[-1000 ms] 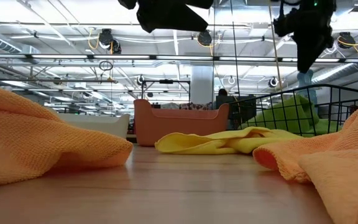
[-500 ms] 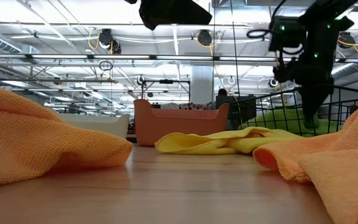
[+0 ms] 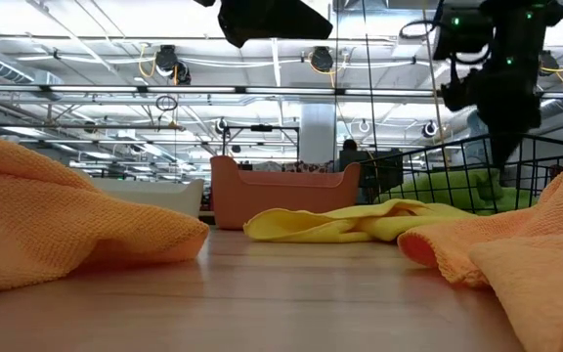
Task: Sort microfiber towel by color & place in baskets
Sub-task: Put the green towel into the wire basket
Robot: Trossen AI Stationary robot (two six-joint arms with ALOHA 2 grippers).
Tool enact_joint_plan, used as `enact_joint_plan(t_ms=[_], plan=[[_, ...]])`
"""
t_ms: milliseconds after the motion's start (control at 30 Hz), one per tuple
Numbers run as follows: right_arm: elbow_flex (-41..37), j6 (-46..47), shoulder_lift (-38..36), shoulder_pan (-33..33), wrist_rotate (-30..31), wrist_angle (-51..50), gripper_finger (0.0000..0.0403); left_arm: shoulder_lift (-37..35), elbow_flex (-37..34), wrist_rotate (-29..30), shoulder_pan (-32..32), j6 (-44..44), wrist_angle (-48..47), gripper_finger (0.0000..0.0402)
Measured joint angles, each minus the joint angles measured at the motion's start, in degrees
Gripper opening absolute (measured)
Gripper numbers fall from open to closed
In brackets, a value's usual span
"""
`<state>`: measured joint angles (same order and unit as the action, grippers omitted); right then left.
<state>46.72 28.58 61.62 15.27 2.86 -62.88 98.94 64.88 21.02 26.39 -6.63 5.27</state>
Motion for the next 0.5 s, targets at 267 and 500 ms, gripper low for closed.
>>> enact_joint_plan(t_ms=[267,500], plan=[[1.5,0.2,0.4,0.5,6.2,9.2,0.0001,0.0,0.0,0.0,0.0,0.0,0.3,0.0269],[-1.9,-2.4,8.0,1.7,6.2,12.5,0.0,0.0,0.0,0.0,0.0,-0.1,0.2,0.0269]])
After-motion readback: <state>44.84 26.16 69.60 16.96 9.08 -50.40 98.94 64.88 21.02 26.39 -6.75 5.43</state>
